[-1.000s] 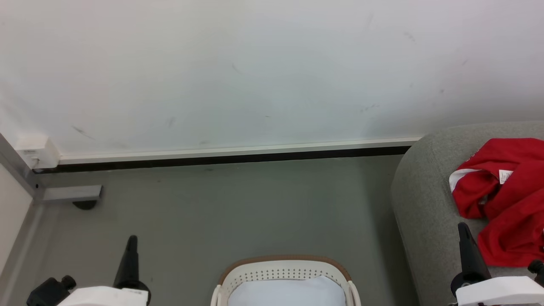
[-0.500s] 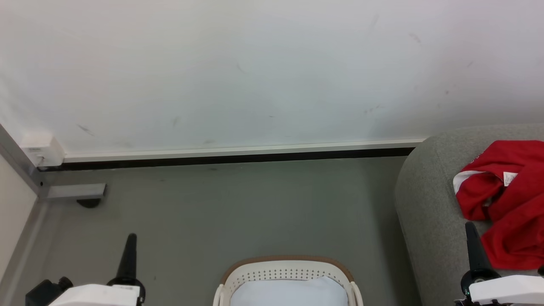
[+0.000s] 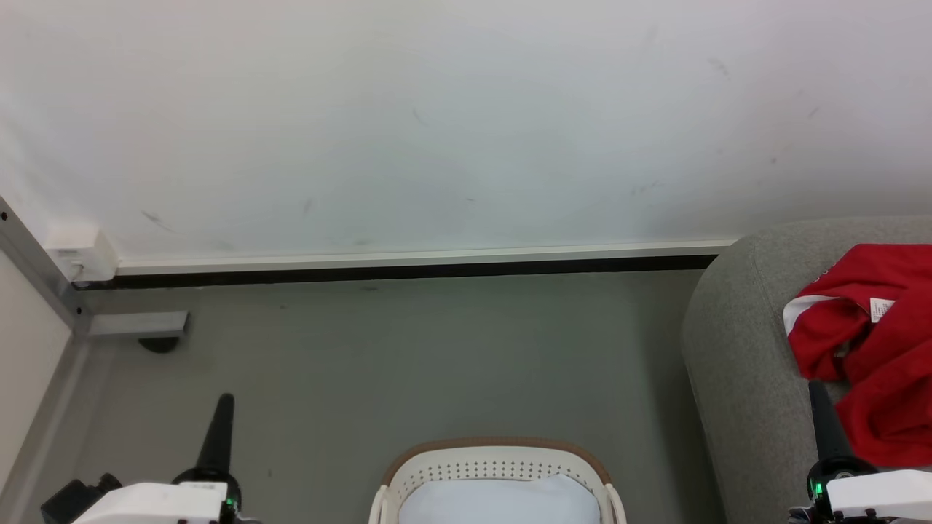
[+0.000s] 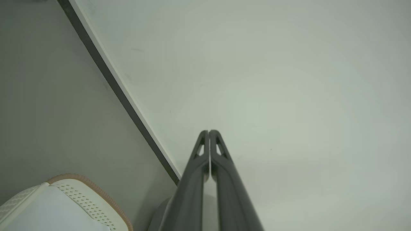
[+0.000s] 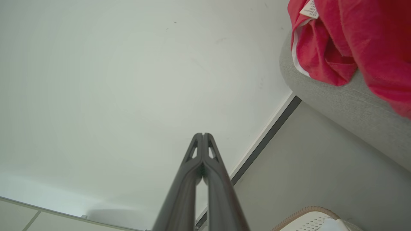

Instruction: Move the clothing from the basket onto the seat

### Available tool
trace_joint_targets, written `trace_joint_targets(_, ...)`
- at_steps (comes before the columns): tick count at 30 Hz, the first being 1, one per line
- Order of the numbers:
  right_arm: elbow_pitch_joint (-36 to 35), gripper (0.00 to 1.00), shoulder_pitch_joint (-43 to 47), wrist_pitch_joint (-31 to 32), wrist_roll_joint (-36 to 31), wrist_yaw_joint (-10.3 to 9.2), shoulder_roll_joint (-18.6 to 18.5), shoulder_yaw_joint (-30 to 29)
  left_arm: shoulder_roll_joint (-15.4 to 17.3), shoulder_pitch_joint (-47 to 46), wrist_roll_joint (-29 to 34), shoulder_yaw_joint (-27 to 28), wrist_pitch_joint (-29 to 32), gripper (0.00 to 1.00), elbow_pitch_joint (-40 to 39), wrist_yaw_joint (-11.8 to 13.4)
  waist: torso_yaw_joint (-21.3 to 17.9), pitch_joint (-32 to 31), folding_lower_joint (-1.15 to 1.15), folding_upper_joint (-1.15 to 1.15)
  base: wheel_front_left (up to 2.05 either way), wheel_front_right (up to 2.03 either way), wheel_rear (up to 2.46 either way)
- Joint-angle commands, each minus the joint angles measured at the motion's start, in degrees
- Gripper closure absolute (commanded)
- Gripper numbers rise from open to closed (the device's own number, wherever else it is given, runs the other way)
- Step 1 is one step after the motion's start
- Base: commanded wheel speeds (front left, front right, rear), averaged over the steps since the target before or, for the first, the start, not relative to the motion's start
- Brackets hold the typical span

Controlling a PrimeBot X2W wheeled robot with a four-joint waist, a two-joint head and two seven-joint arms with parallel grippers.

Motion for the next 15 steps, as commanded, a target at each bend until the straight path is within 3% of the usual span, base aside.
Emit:
trace_joint_targets(1, -0.56, 1.0, -0.6, 0.07, 1.18, -0.07, -0.66, -0.13, 0.23, -0.97, -1.06, 0.29, 0.38, 1.0, -0.56, -0.02, 0.05, -0.01, 0.0, 0.0, 0.0, 0.0, 0.0)
trace_joint_targets(15, -1.04, 1.0, -0.47, 0.58, 9.23, -0.08, -1.89, 0.33, 0.1, -1.18, -7.53, 0.81, 2.15, 1.0, -1.28, 0.49, 0.72, -0.06, 0.0, 0.0, 0.0, 0.0, 0.0)
